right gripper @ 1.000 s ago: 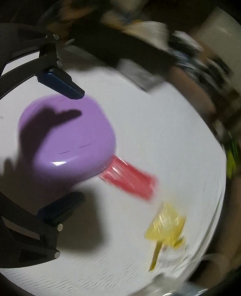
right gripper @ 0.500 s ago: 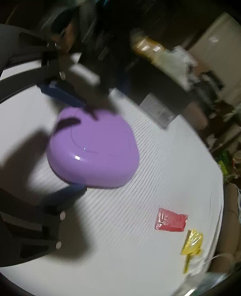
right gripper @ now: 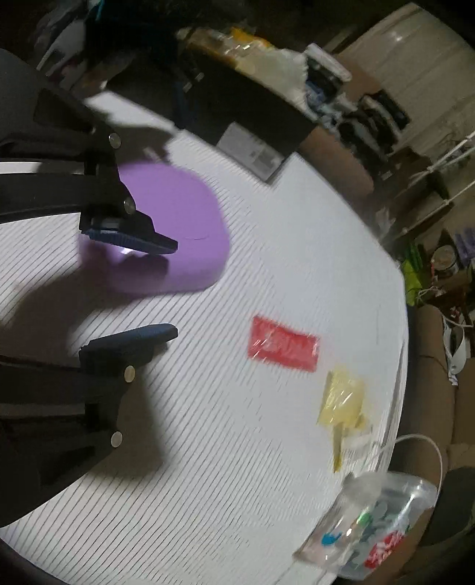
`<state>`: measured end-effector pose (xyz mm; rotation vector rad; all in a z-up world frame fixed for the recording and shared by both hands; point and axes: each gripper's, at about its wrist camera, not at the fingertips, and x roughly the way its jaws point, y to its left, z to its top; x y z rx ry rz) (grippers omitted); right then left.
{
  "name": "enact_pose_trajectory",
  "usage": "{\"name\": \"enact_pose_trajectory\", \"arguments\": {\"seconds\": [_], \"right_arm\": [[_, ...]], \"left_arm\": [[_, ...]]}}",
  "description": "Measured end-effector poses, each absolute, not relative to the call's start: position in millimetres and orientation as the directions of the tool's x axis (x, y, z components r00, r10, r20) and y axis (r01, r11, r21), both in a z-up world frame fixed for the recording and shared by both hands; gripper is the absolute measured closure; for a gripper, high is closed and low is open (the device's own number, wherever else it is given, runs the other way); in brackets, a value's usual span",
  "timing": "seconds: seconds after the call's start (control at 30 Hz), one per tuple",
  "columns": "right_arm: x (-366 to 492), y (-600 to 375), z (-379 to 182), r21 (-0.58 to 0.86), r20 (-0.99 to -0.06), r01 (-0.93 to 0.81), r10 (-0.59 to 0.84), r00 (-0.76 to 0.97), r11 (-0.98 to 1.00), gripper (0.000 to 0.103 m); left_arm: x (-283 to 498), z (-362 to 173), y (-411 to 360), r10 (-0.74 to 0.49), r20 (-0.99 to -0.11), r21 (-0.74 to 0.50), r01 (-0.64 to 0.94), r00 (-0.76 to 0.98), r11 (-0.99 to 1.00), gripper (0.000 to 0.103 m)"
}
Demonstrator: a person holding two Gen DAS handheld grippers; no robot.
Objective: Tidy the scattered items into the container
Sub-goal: 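Carry the purple case with the right tool toward the glass-topped box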
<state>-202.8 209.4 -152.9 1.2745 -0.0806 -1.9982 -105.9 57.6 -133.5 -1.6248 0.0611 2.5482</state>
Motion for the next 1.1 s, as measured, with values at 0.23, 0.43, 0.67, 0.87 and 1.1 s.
{"name": "enact_pose_trajectory", "arguments": {"seconds": [0.23,0.43,0.67,0.87,1.1], "right_arm": [[-199.5,206.0,-179.8,0.568,-0.704,0.506,-0.702,-0.112,-0.649,0.042],[-192.0,206.4,-182.2,0.794,-0.528,0.411,-0.843,0.099,-0.449,0.038],[-178.5,182.3,-147.6,0.810,-0.471,0.462,-0.870,0.147,-0.361,0.047],[-200.2,215.6,-175.5,0.730,-0.600,0.377,-0.799,-0.047,-0.570,0.046],[-208.7,220.2,-205.1,0.900,-0.401,0.209,-0.914,0.056,-0.382,0.046]], "left_arm": [[-108.2,-143.8,42.7,0.189,-0.916,-0.166,-0.094,-0.354,-0.982,0.000],[-111.2,-158.3,41.8,0.180,-0.937,-0.171,-0.057,-0.299,-0.984,0.001],[-112.8,-156.1,42.9,0.184,-0.937,-0.170,-0.072,-0.296,-0.983,0.001],[-112.5,-157.8,43.6,0.166,-0.941,-0.155,-0.059,-0.295,-0.986,0.001],[-109.8,-159.8,39.0,0.143,-0.943,-0.133,-0.055,-0.301,-0.990,0.000]]}}
